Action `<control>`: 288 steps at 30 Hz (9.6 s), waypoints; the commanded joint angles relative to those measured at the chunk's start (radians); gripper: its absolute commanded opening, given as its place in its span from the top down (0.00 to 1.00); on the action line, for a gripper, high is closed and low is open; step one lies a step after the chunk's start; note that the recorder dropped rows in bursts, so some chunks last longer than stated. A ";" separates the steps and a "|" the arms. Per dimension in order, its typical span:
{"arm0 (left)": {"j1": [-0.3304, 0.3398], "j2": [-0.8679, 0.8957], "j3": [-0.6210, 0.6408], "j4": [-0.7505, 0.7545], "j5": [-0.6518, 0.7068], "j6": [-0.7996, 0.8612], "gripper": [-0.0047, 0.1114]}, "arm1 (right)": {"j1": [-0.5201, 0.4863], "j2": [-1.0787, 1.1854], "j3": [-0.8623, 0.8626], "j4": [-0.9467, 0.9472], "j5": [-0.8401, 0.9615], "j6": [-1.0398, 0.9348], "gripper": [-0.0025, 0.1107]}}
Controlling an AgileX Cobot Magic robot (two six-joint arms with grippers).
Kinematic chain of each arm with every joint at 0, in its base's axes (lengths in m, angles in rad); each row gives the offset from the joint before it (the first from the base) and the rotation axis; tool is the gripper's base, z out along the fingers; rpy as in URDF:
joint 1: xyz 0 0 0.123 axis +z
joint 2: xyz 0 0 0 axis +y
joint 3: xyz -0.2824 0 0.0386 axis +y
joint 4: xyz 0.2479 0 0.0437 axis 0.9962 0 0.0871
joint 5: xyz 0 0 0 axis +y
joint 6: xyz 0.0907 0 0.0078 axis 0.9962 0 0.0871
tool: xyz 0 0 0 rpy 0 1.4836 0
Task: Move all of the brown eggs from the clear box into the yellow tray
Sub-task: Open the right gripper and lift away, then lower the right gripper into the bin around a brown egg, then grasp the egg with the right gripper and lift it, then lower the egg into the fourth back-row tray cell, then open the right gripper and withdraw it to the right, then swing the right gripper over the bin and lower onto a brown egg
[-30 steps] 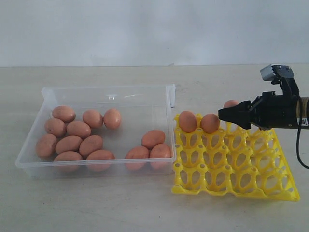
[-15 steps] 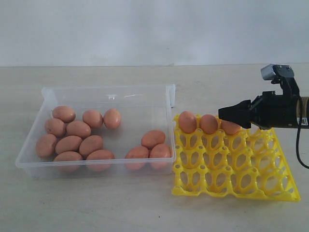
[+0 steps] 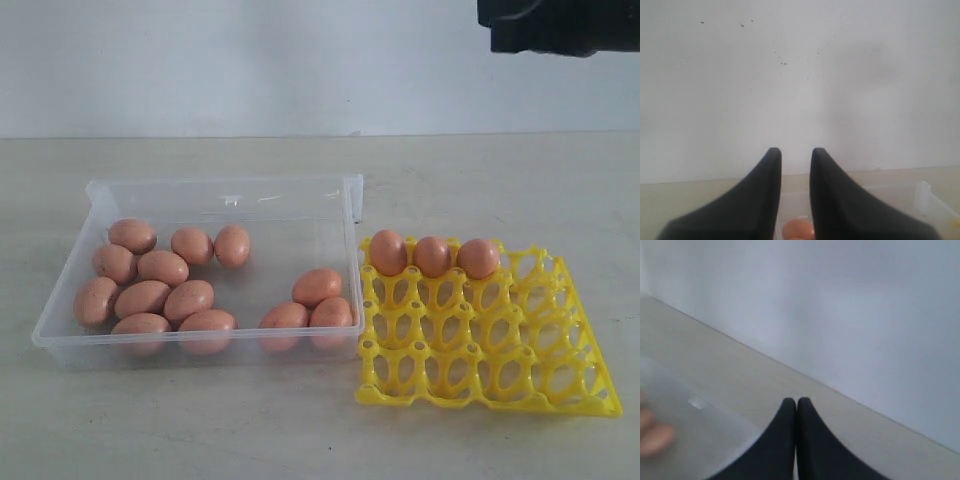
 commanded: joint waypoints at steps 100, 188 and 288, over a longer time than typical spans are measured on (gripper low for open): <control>-0.003 -0.002 -0.003 -0.006 0.396 -0.010 0.77 | 0.675 0.776 -1.007 1.943 1.487 -1.818 0.98; -0.003 -0.002 -0.003 -0.006 0.396 -0.010 0.77 | -0.348 0.567 0.189 0.081 -0.415 -0.107 0.98; -0.003 -0.002 -0.003 -0.006 0.396 -0.010 0.77 | 0.626 0.810 -1.026 1.496 1.764 -1.963 0.48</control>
